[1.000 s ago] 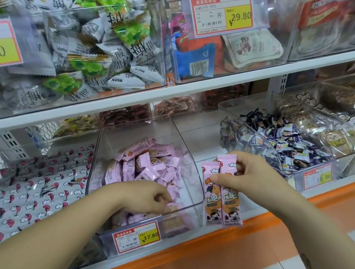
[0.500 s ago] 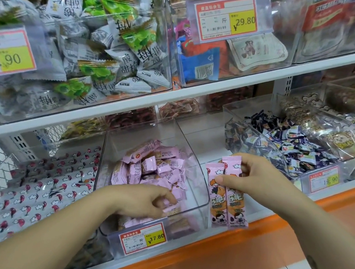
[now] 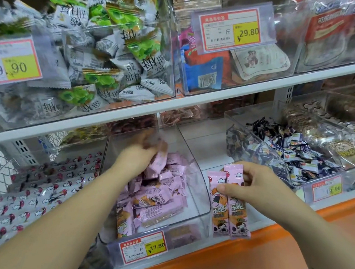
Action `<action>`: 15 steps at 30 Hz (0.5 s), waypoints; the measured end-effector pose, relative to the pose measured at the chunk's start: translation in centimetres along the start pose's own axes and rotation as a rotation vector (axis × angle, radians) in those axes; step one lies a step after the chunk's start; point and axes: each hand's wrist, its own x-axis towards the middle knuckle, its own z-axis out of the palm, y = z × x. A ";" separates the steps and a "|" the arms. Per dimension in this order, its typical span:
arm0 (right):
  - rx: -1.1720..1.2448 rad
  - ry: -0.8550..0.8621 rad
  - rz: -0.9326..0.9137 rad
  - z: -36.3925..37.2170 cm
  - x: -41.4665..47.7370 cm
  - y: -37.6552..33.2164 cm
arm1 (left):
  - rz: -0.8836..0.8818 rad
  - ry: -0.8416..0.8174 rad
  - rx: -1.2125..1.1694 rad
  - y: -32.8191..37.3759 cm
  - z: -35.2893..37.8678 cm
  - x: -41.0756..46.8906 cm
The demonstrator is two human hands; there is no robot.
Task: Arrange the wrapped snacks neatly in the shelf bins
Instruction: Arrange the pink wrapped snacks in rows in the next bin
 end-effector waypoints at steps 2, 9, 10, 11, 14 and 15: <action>0.004 -0.009 -0.014 -0.1 -0.1 -0.1 | 0.048 -0.023 0.033 0.0 0.6 0.0; 0.006 -0.002 0.031 -0.1 0.1 0.4 | 0.297 -0.344 0.000 -0.7 1.7 -3.4; 0.010 0.001 0.034 -0.1 0.1 0.5 | 0.202 -0.547 -0.034 -0.7 1.8 -4.0; 0.008 0.005 0.035 -0.1 0.1 0.4 | 0.071 -0.726 -0.064 -0.7 1.9 -4.5; 0.004 0.004 0.052 -0.1 0.1 0.5 | -0.171 -0.969 0.028 -0.8 2.4 -5.8; 0.000 0.002 0.061 0.0 0.1 0.5 | -0.169 -1.000 0.111 -0.8 2.6 -6.1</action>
